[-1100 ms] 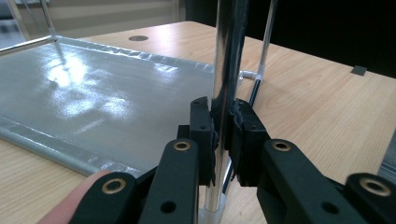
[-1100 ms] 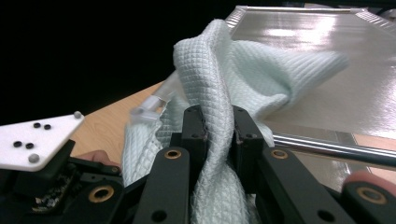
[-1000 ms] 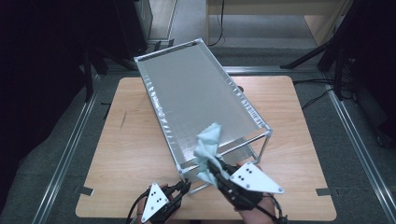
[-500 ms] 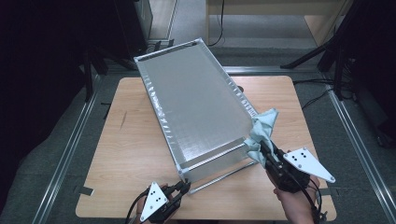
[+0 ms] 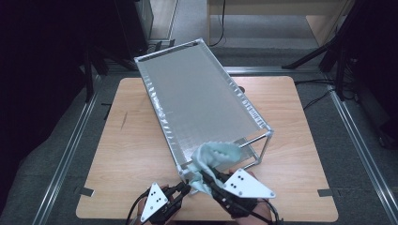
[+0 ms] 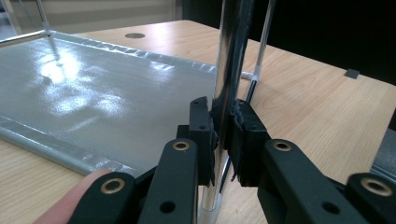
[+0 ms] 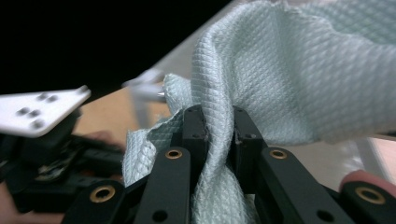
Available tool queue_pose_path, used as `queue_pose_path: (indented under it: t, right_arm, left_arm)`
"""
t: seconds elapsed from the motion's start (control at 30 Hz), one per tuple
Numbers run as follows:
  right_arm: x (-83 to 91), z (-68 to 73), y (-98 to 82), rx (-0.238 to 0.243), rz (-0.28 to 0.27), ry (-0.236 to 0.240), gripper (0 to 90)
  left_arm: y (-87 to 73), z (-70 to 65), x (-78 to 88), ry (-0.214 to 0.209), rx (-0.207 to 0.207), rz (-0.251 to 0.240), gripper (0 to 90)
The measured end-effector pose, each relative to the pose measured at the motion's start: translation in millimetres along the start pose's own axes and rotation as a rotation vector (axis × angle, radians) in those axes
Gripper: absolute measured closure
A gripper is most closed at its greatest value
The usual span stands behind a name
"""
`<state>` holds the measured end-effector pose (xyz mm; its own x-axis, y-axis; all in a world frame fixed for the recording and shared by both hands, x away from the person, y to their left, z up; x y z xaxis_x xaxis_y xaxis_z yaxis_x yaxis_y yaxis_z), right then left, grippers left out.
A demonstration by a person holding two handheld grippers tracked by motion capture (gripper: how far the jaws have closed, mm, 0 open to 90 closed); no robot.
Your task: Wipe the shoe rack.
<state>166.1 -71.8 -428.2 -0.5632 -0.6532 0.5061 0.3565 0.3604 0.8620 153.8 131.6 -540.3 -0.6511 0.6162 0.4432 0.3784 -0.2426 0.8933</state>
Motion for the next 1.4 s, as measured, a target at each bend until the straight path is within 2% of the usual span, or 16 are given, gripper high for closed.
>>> queue_pose_path:
  t: [0.03, 0.13, 0.27, 0.47, 0.53, 0.6, 0.67, 0.77, 0.9, 0.97, 1.03, 1.1, 1.17, 1.23, 1.3, 1.4]
  right_arm:
    - [-1.5, 0.6, -0.5, 0.007, 0.004, -0.003, 79.8]
    - [-0.2, -12.1, -2.9, -0.017, 0.009, 0.028, 79.6]
    - [10.2, -42.4, -8.0, -0.014, 0.044, -0.065, 79.4]
    - [38.9, -101.4, -18.3, -0.172, 0.019, -0.210, 79.5]
    - [44.0, -115.4, -23.8, -0.198, 0.016, -0.252, 79.5]
    - [44.4, -124.6, -30.0, -0.226, 0.025, -0.272, 79.5]
    - [33.2, -133.4, -42.8, -0.238, 0.084, -0.313, 79.6]
    - [6.6, -136.6, -62.1, -0.237, 0.172, -0.313, 79.6]
    - [-36.5, -126.3, -85.0, -0.276, 0.246, -0.245, 79.7]
    - [-48.6, -118.1, -87.6, -0.241, 0.266, -0.221, 79.5]
    - [-61.6, -104.0, -87.4, -0.175, 0.274, -0.167, 78.0]
    - [-67.2, -96.4, -86.6, -0.124, 0.271, -0.130, 71.5]
    - [-68.3, -97.5, -87.5, -0.128, 0.279, -0.175, 60.7]
    - [-66.7, -105.4, -90.3, -0.172, 0.285, -0.233, 53.4]
    - [-64.1, -111.6, -93.1, -0.199, 0.266, -0.262, 48.5]
    - [-66.4, -110.5, -94.0, -0.197, 0.270, -0.224, 46.2]
  left_arm:
    - [0.0, 0.2, 0.0, -0.002, 0.000, 0.000, 81.2]
    - [-0.4, 0.1, -0.1, -0.003, 0.000, 0.000, 81.2]
    - [-0.8, -0.1, -0.1, -0.003, 0.001, -0.004, 81.2]
    - [-0.8, -0.1, 0.2, -0.004, -0.003, -0.001, 81.2]
    - [-0.9, 0.0, 0.0, -0.004, -0.006, -0.003, 81.2]
    - [-0.9, -0.1, -0.2, -0.004, -0.006, -0.003, 81.2]
    - [-0.8, 0.2, -0.1, -0.003, -0.009, -0.001, 81.2]
    - [-0.7, 0.0, 0.0, -0.001, -0.011, 0.000, 81.3]
    - [-0.9, 0.2, 0.0, -0.002, -0.012, -0.001, 81.3]
    - [-1.0, 0.4, -0.2, -0.006, -0.011, -0.003, 81.2]
    - [-1.1, 0.4, -0.2, -0.005, -0.012, -0.004, 81.2]
    - [-1.1, -0.1, 0.0, 0.003, -0.012, -0.002, 80.8]
    - [-1.0, 0.0, 1.1, 0.005, -0.008, 0.000, 79.2]
    - [0.0, 1.0, 3.6, 0.003, -0.007, -0.010, 77.0]
    - [2.7, 0.8, 6.3, 0.021, -0.027, -0.017, 75.7]
    - [4.7, -1.3, 7.9, 0.030, -0.046, -0.019, 75.8]
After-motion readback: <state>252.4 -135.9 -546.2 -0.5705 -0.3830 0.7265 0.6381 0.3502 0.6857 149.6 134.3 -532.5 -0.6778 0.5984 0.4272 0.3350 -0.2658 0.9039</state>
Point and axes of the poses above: each handheld gripper's, and its own axes: x roughly backward along the jaws, y roughly out of its top, z roughly to its left, the point moved 2 cm from there along -x, roughly forward along the jaws, and after that the axes turned 11 degrees about z, right-handed, at the moved point
